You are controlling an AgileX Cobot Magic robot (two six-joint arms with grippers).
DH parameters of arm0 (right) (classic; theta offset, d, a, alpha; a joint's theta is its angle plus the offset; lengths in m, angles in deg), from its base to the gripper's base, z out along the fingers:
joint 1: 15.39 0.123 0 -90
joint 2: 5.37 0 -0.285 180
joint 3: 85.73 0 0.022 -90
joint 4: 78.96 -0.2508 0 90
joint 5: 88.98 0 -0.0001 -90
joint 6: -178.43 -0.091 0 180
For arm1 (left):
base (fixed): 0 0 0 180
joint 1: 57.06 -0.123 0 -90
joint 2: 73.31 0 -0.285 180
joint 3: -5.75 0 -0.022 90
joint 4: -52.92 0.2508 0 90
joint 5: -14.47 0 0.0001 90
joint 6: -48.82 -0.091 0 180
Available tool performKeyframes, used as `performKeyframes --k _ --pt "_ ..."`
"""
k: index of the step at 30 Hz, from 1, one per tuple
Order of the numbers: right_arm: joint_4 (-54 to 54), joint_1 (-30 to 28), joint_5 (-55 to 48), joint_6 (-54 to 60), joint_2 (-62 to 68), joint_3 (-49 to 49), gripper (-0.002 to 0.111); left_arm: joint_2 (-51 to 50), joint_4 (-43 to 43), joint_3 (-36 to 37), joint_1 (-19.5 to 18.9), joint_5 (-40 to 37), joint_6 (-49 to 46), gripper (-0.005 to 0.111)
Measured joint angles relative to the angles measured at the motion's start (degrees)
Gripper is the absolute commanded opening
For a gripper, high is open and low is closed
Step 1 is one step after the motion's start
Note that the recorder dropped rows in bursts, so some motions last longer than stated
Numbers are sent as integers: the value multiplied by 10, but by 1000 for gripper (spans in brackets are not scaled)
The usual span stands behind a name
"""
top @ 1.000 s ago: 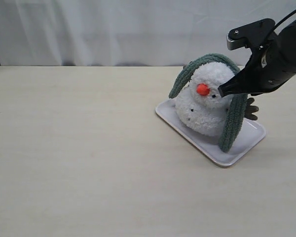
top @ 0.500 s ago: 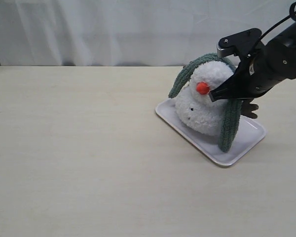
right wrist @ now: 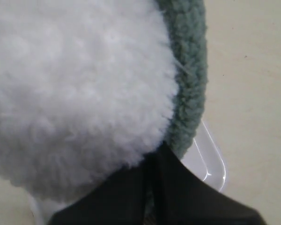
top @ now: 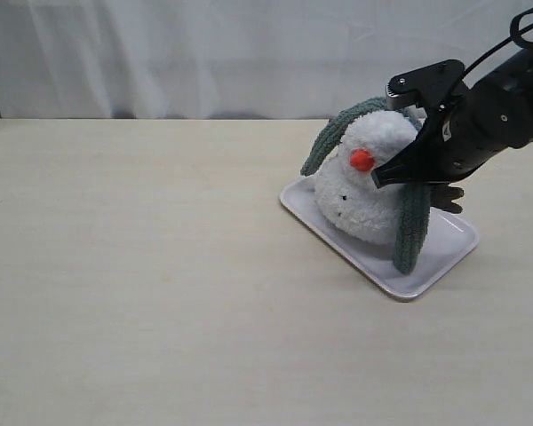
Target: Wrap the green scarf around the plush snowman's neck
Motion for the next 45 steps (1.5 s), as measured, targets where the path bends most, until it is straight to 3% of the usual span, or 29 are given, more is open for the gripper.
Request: performKeyframes --k 3,8,11,13,19,21,31,45 --pt "0 0 0 0 -20 0 12 0 0 0 0 0 0 0" --pt "-29 0 -1 29 -69 0 44 0 0 0 0 0 0 0" --pt "-77 0 -1 63 -93 0 54 0 0 0 0 0 0 0" --pt "-111 0 8 80 -104 0 50 0 0 0 0 0 0 0" --pt "-156 0 28 96 -104 35 11 0 0 0 0 0 0 0" --pt "-159 0 16 106 -91 64 4 0 0 0 0 0 0 0" --pt "-160 0 -42 133 18 169 4 0 0 0 0 0 0 0" --pt "-125 0 7 144 92 184 4 0 0 0 0 0 0 0"
